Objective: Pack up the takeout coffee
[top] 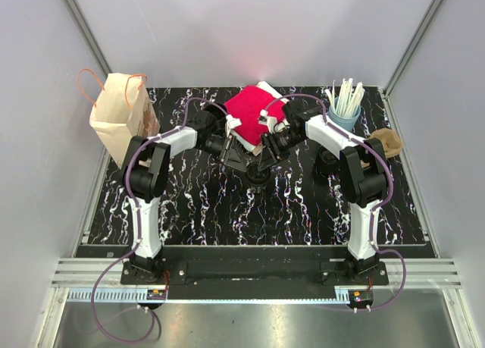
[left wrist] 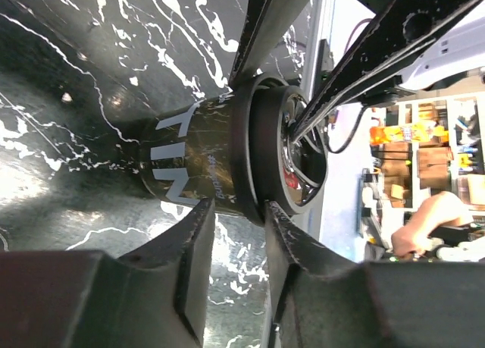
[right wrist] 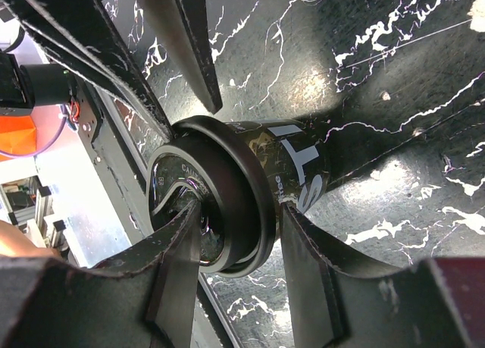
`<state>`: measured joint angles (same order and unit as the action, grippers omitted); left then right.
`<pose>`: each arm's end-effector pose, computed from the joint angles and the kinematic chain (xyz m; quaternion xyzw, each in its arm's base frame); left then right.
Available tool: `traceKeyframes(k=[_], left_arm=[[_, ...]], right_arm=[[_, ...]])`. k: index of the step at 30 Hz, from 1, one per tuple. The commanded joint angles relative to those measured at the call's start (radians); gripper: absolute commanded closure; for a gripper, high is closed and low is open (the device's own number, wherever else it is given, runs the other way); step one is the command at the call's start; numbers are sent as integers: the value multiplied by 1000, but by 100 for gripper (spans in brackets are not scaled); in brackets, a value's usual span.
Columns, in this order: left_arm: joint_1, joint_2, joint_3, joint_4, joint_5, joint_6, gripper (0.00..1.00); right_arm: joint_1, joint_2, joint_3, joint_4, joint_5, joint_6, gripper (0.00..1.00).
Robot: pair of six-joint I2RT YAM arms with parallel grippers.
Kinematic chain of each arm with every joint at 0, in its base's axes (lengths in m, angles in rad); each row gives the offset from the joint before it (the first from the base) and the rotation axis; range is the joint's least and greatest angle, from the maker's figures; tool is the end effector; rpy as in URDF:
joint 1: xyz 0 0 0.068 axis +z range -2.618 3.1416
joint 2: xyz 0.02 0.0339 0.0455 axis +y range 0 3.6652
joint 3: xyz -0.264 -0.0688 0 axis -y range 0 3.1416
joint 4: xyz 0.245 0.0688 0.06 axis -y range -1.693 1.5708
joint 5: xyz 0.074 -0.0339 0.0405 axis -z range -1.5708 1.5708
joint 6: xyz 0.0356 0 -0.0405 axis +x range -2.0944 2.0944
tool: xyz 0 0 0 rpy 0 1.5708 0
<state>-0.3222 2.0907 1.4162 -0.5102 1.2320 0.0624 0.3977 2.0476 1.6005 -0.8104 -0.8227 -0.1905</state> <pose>0.3804 -0.1624 0.1570 0.2619 0.7651 -0.5825 0.0818 0.3755 0.1861 0.2028 -0.3221 0.8484 0.4076 0.1014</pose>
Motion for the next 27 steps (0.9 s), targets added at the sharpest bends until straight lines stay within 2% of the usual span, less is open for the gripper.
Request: traceKeyframes(k=[1, 9, 15, 19, 20, 24, 27], left_arm=[[-35, 94, 3, -39, -275, 106, 70], [-78, 140, 44, -117, -394, 103, 70], [-87, 187, 87, -168, -402, 106, 71], [-69, 126, 67, -134, -272, 126, 68], [-61, 105, 61, -119, -247, 120, 64], [-29, 22, 98, -83, -113, 105, 54], [-18, -7, 147, -82, -63, 90, 52]], right_arm=[[30, 42, -10, -15, 79, -63, 52], [35, 39, -16, -19, 88, -73, 52], [39, 40, -16, -35, 99, -89, 52], [41, 46, -10, -50, 99, -115, 52], [41, 43, -7, -58, 96, -121, 52], [41, 48, 6, -84, 86, -161, 52], [41, 57, 27, -114, 76, -207, 52]])
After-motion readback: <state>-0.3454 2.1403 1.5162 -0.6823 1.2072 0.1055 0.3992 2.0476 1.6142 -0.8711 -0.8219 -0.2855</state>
